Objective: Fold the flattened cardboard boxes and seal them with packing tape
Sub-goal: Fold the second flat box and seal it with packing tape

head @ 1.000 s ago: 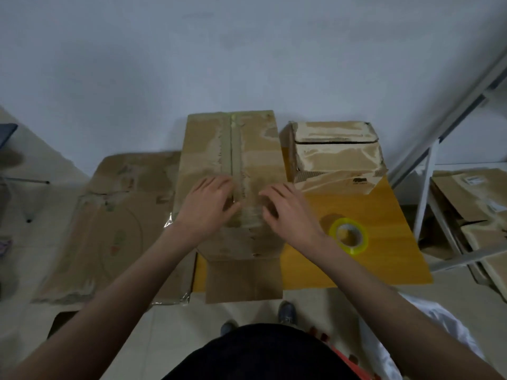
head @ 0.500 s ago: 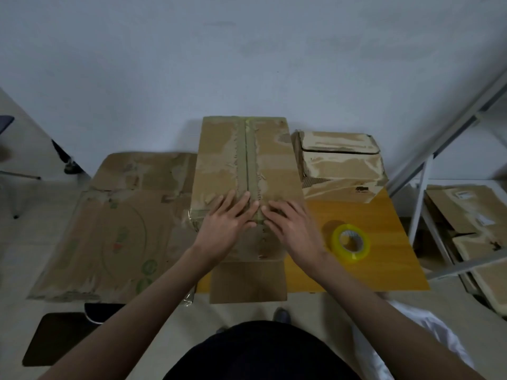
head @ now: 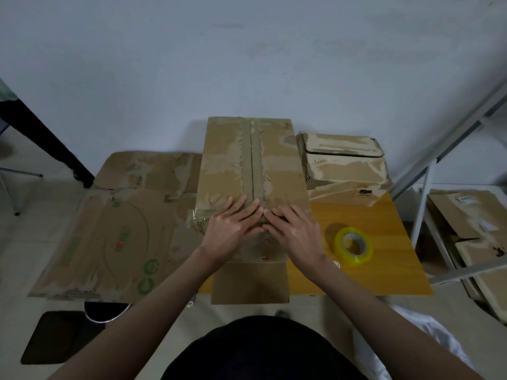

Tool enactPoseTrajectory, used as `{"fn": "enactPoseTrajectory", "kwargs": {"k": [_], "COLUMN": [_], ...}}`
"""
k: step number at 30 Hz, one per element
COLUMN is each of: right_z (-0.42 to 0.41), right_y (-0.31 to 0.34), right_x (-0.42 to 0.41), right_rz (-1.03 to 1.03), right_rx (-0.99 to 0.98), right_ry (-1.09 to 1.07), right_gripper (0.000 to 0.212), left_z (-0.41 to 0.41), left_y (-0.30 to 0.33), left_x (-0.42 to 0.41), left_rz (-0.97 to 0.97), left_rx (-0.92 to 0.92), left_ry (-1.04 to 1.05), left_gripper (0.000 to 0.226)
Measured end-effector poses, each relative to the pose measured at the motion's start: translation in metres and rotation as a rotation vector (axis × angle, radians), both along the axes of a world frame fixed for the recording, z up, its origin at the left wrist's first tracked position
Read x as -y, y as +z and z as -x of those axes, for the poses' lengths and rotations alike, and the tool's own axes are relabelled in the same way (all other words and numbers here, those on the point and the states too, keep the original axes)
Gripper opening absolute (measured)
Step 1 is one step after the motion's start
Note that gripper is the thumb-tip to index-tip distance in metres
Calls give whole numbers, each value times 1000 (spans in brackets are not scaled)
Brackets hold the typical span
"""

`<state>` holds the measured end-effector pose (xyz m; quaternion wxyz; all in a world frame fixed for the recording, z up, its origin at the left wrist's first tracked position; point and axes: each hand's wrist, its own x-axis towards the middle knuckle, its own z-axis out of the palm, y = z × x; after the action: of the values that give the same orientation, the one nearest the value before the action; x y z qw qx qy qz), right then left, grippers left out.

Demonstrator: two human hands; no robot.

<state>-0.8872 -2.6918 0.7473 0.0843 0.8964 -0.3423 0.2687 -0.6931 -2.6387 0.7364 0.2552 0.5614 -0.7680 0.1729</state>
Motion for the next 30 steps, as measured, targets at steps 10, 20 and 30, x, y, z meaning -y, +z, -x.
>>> {"fn": "enactPoseTrajectory", "kwargs": {"k": [10,20,30], "right_z": [17,54,59], "right_y": [0,-15,-12], "right_x": [6,22,26], "right_rz": [-32,-122,-257], "right_rx": [84,184,221], "right_ry": [124,37,20], "right_gripper": [27,18,25], "left_z": [-10,-62,-75], "left_y": [1,11,6], "left_x": [-5,-33,-38], "left_rz": [-79,-85,-64], "left_rx": [-116,-214,-310], "left_ry": [-108,-86,74], "left_gripper": [39,18,25]}}
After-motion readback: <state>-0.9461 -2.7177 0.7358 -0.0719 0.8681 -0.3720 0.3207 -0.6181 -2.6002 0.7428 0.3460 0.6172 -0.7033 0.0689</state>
